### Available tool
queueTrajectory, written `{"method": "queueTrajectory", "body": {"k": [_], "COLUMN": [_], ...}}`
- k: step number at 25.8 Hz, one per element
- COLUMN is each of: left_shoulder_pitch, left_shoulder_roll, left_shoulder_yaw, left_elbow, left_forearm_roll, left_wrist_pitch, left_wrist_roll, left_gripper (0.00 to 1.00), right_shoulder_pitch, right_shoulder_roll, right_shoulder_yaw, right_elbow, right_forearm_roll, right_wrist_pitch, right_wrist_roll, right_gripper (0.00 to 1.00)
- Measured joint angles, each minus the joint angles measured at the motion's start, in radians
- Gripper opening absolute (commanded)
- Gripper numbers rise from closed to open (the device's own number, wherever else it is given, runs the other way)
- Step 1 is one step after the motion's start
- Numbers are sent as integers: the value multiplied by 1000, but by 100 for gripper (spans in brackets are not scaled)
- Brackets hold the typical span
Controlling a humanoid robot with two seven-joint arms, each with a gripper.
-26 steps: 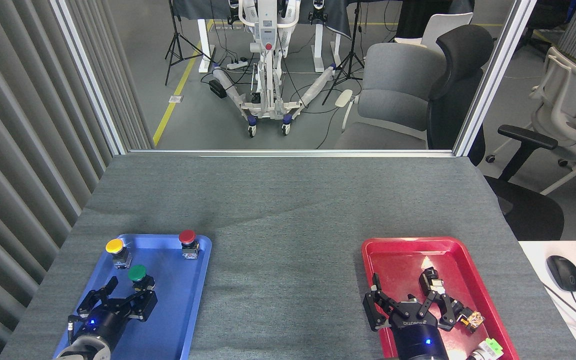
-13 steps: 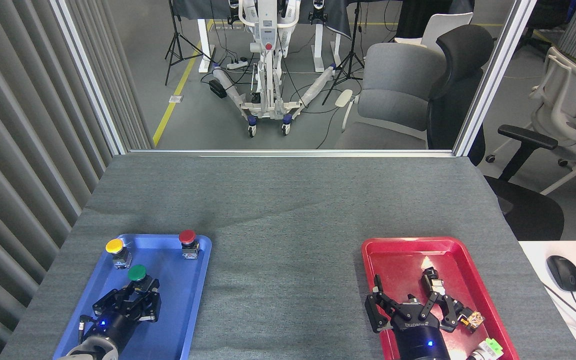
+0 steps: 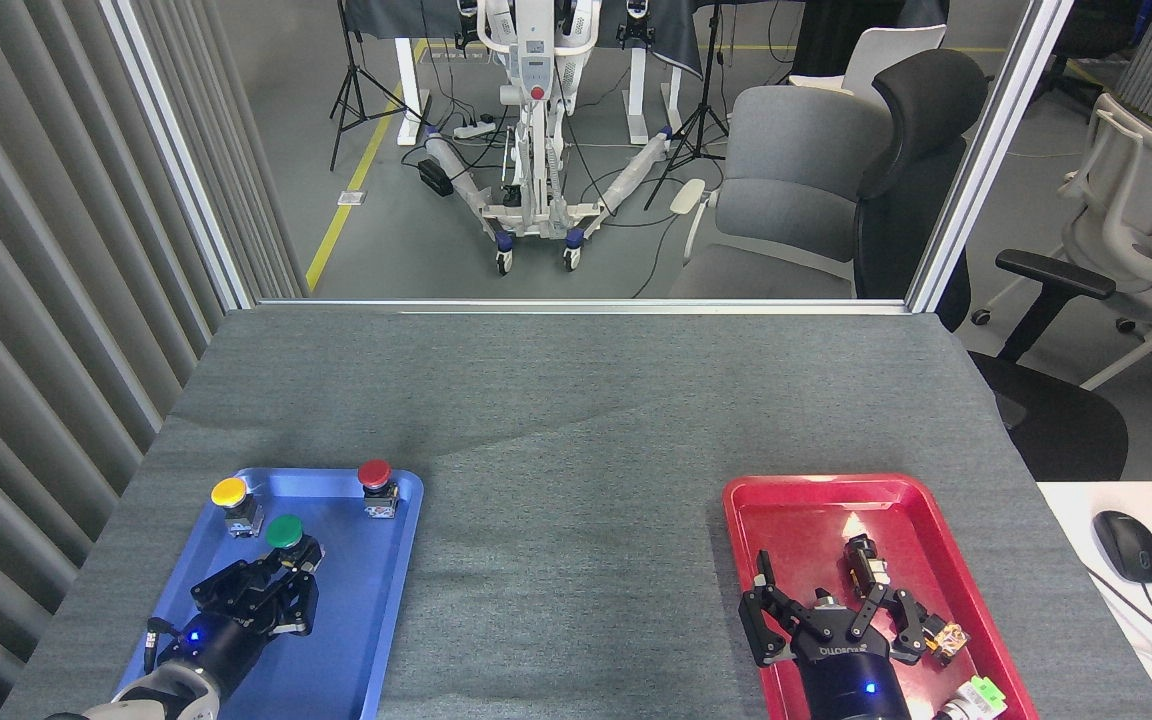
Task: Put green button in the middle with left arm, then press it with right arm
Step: 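Lift the green button and carry it with the left hand to the table middle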
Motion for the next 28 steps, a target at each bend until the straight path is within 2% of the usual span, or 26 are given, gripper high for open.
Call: {"method": "queueTrajectory", "body": {"k": [3, 5, 7, 10, 15, 21, 23, 26, 28], "left_shoulder_pitch": [24, 32, 24, -18, -85, -116, -118, -114, -112], "left_shoulder_roll": [-6, -37, -84, -153, -269, -351, -361, -365, -363], "left_shoulder_yaw": [14, -2, -60, -203, -370, -419, -441, -477, -490], "left_elbow": [-141, -216, -254, -267, -169, -5, 30, 61, 70], "left_forearm_roll": [35, 51, 53, 6, -126, -168, -170, -171, -170], "left_wrist_pitch": [-90, -123, -145, -123, -7, 37, 67, 133, 162], "left_wrist_roll": [18, 22, 6, -32, -93, -96, -79, -53, -39], "left_gripper": [0, 0, 0, 0, 0, 0, 0, 0, 0], "right_shoulder_pitch": [0, 1, 2, 4, 6, 7, 8, 8, 8], "right_shoulder_roll": [-2, -3, -4, -10, -28, -32, -32, -32, -31], "right_shoulder_yaw": [0, 0, 1, 1, 0, 0, 0, 4, 18], "right_elbow": [0, 0, -1, -1, 0, 0, 0, 0, 0], "right_forearm_roll": [0, 0, 0, 0, -11, -17, -17, -17, -17], "right_wrist_pitch": [0, 0, -1, -2, -3, -1, -1, -1, -1], "right_wrist_roll": [0, 0, 0, 0, -1, -2, -2, -2, -2], "right_gripper": [100, 99, 99, 99, 99, 98, 92, 78, 73]}}
